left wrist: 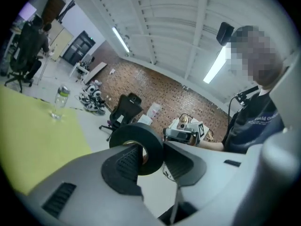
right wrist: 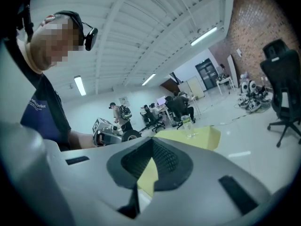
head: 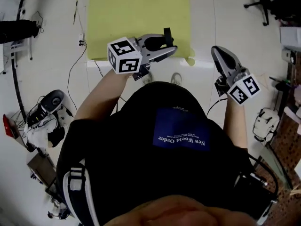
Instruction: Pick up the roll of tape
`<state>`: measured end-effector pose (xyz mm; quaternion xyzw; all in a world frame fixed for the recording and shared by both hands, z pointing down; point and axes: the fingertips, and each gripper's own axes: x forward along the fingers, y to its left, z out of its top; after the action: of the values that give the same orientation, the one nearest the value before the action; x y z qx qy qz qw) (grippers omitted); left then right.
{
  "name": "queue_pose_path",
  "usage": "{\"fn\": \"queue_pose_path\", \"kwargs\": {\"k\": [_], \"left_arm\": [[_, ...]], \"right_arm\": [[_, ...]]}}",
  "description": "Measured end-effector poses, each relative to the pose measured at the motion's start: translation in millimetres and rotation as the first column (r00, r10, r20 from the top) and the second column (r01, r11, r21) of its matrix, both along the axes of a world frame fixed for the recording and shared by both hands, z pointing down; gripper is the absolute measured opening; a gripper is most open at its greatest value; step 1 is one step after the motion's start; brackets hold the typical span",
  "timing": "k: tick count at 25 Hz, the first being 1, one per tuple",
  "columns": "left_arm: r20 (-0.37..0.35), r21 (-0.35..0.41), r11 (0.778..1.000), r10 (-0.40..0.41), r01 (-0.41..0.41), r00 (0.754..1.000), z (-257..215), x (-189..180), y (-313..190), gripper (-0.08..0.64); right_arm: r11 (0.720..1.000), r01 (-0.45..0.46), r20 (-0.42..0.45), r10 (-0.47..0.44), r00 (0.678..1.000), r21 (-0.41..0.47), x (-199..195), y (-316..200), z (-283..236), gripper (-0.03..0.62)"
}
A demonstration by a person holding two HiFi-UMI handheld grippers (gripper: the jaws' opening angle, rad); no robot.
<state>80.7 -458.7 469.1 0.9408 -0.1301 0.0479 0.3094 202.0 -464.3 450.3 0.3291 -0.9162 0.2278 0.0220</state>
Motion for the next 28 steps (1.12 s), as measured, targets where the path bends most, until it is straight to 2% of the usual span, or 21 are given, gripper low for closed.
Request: {"fn": "queue_pose_path", "kwargs": {"k": [4,7,11,18,24,28], "left_arm": [[-0.068,0.124,0.987,-0.092,0.100,0.993,-71,-59,-7,0.143],[-0.095,0.181,0.969,-0.151,0.167,0.984,-106,-73,-5,0.143],[-0.126,0.232,0.943,-0.213,0.237,0.969,-138,-102,4,0.143],[-0.163,0.264,0.912,-0.279,0.314,0.946,-163,-155,20,0.143],[-0.180,0.264,0.902,-0.301,0.341,0.936,-168,-164,26,0.143],[-0.177,0.265,0.906,-0.289,0.329,0.941,-167,-165,29,0.143]], "right_arm": [[0.992,0.033,-0.037,-0.028,0.999,0.124,-37,-12,-55,-0.014],[0.982,0.046,-0.055,-0.037,0.998,0.184,-33,-17,-83,-0.014],[0.968,0.075,-0.097,-0.053,0.994,0.240,-47,-16,-111,-0.014],[0.944,0.085,-0.101,-0.055,0.993,0.319,-79,-19,-150,-0.014],[0.948,0.092,-0.096,-0.066,0.993,0.306,-81,-20,-150,-0.014],[0.955,0.076,-0.059,-0.062,0.996,0.287,-81,-20,-150,-0.015]]}}
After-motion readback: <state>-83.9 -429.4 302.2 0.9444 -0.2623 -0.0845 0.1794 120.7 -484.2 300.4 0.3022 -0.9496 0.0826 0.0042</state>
